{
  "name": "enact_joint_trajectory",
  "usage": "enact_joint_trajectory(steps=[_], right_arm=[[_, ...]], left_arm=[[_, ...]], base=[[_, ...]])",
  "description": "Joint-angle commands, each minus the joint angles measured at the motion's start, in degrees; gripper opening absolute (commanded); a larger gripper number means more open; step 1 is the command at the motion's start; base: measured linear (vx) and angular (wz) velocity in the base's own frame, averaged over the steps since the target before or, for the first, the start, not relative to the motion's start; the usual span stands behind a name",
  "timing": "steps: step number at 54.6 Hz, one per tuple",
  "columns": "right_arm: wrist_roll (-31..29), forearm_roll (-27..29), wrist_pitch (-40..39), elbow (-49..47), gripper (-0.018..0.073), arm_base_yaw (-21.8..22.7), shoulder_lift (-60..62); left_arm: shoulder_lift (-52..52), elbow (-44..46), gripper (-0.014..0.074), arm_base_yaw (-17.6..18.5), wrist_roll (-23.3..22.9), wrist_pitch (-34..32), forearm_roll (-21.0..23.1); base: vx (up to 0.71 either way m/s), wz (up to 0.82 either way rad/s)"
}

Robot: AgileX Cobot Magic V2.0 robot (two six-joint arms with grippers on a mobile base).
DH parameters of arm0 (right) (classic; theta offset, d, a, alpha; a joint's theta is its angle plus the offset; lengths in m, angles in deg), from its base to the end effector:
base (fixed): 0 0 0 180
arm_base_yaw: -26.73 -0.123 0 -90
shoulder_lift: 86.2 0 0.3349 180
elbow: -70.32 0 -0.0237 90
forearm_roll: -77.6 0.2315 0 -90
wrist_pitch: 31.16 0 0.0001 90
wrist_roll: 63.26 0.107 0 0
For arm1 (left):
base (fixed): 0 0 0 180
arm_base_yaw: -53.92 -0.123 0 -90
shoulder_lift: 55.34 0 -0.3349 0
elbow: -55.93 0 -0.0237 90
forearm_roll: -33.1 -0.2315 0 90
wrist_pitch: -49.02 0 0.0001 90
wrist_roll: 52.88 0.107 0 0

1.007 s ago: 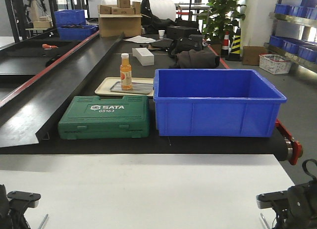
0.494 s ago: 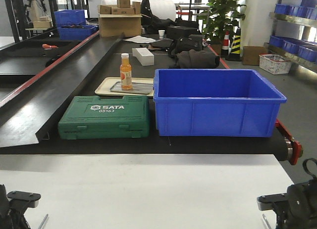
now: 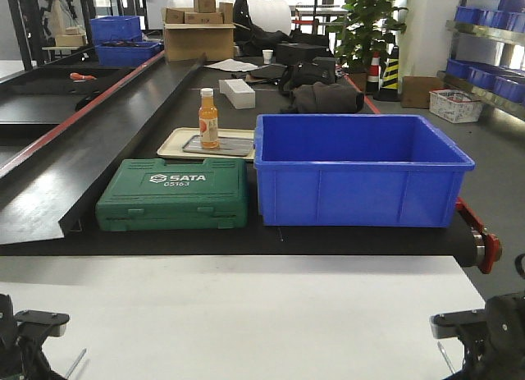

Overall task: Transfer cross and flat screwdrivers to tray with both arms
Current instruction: 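Close both grippers on the handles and lift the screwdrivers upright, then hold both screwdrivers upright while the base drives to the conveyor station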

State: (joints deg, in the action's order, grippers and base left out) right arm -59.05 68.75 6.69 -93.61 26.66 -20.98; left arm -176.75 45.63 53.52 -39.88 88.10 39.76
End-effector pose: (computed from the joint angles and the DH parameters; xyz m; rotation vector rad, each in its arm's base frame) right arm 0.3524 -0.0097 0.1892 -0.0594 2.9369 -0.1460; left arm 0.3805 -0.0052 0.1672 0.2012 2.9646 -0.0910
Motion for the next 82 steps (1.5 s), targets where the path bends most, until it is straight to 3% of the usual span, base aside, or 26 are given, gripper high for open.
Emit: enact_joint_trajectory(steps=[1, 12, 20, 25, 39, 48, 61, 82], right_arm=[[-2.0, 2.0, -2.3, -1.3, -0.0011, 0.2, 6.6], [-7.1, 10.6, -2.6, -2.8, -0.001, 0.2, 13.8], [-13.4, 19.5, -2.6, -5.6, -0.0009, -0.6, 18.5], [-15.6, 21.9, -2.6, -7.9, -0.0008, -2.4, 20.8], [-15.4, 22.1, -5.0, -15.2, -0.0008, -11.7, 24.3], [-13.4, 22.1, -5.5, -20.9, -0.0008, -16.0, 24.9], [-13.6, 21.9, -5.6, -25.0, -0.0008, -17.1, 25.3], [-13.6, 21.9, -5.0, -25.0, -0.0008, -17.1, 25.6]], left_arm=[[5.4, 3.5, -0.0006, -0.1, -0.2, -0.2, 3.0], [11.6, 5.9, -0.0004, 1.4, 3.0, 0.8, 10.1], [18.1, 5.8, -0.0003, 4.7, 7.1, -4.3, 15.8], [22.0, 5.8, -0.0003, 7.0, 8.9, -8.6, 18.2], [32.2, 5.9, -0.0003, 12.1, 8.7, -15.1, 20.3], [37.3, 5.9, -0.0003, 13.4, 8.5, -17.6, 20.7], [41.5, 5.9, 0.0, 13.5, 8.6, -20.4, 20.6], [41.5, 5.8, 0.0, 13.5, 8.6, -19.6, 20.6]], base=[[0.0, 0.0], [0.0, 0.0], [0.0, 0.0], [0.0, 0.0], [0.0, 0.0], [0.0, 0.0], [0.0, 0.0], [0.0, 0.0]])
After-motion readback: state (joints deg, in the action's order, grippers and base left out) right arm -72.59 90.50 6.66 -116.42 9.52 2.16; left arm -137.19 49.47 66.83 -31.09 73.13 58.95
